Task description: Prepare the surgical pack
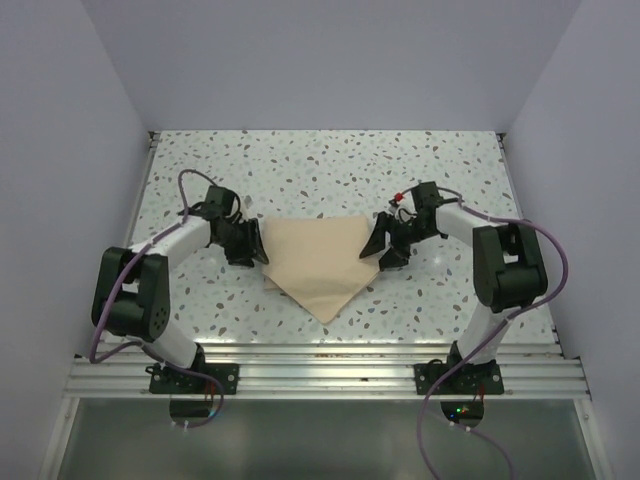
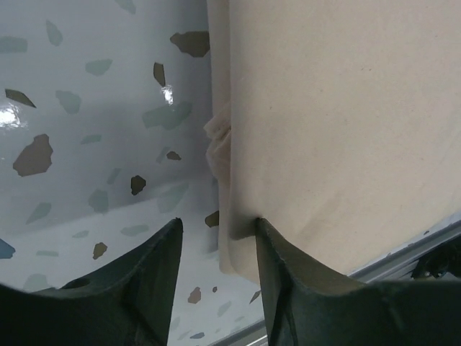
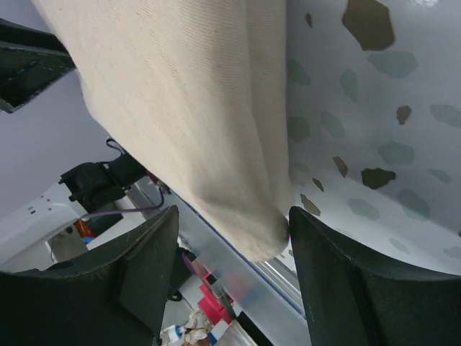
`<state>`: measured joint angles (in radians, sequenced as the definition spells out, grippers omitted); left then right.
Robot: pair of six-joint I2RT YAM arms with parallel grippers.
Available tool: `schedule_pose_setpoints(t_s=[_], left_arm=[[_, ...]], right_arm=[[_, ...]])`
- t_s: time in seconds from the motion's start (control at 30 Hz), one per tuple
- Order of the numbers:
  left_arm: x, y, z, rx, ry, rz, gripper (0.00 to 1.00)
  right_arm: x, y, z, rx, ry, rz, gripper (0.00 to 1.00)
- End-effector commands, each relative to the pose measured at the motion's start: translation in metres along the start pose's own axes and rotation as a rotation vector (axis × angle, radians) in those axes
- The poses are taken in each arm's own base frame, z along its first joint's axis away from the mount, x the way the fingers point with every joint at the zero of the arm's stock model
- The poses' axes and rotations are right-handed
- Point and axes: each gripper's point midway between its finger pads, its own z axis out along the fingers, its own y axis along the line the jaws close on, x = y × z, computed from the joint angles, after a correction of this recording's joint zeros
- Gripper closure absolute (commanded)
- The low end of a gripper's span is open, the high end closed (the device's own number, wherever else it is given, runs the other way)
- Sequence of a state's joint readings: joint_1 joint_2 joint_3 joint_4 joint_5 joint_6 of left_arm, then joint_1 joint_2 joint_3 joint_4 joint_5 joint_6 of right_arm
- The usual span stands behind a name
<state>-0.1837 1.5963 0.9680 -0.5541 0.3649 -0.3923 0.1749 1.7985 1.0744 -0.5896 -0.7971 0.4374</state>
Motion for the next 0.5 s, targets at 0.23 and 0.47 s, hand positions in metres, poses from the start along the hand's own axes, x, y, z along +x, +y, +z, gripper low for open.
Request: schedule_pose_setpoints(t_s=[0.23,0.47], left_arm=[[-0.023,0.001,-0.060,-0.110,-0.208,0.002,0.43],[-0.027,-0.004,-0.077,-0.102,-0.278,0.076,0.38]], right_arm=[[-0.039,0.040,0.025,-0.050,-0.002,-0.056,0.33],[-0.093,0.073,0.032,-0.101,-0.023,-0.054,0.32]])
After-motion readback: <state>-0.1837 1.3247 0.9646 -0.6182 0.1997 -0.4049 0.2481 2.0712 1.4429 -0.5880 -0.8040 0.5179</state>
